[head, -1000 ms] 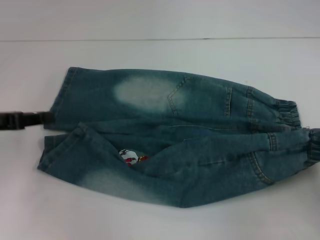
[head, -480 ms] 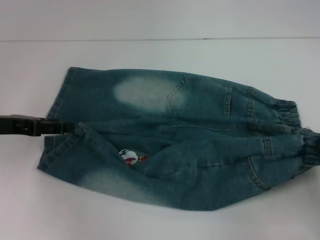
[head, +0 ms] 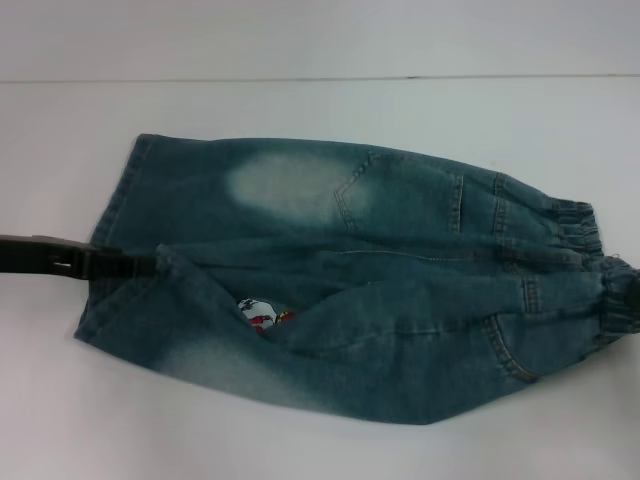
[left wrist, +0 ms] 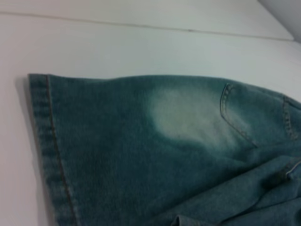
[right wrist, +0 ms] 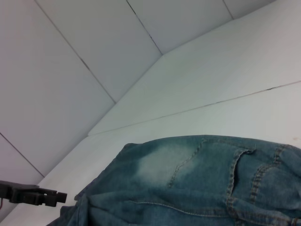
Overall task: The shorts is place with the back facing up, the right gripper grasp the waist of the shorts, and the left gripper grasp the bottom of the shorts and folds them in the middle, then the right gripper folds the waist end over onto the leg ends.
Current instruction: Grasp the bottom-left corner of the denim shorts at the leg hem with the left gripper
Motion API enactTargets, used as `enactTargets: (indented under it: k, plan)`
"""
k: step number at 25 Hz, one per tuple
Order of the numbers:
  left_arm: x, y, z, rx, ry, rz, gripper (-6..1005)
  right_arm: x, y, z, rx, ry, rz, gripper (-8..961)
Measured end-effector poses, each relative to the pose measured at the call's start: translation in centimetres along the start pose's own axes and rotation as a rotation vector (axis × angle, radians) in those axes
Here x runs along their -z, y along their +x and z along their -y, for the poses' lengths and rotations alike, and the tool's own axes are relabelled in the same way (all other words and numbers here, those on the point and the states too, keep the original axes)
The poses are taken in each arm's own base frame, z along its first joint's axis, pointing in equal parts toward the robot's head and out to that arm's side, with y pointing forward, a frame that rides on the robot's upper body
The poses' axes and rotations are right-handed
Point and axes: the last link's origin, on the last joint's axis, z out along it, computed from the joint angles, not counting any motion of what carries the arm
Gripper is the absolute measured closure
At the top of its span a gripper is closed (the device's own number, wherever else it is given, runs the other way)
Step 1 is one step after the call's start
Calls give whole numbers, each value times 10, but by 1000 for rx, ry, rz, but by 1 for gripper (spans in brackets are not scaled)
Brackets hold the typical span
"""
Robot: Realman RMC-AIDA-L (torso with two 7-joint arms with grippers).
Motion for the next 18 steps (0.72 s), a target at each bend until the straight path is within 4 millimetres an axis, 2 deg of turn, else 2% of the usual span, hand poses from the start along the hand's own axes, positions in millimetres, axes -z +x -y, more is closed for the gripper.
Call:
enactTargets:
  k: [18]
  plan:
    - [-18, 8, -6, -48, 22, 34, 309, 1, 4, -1, 1, -1, 0, 909]
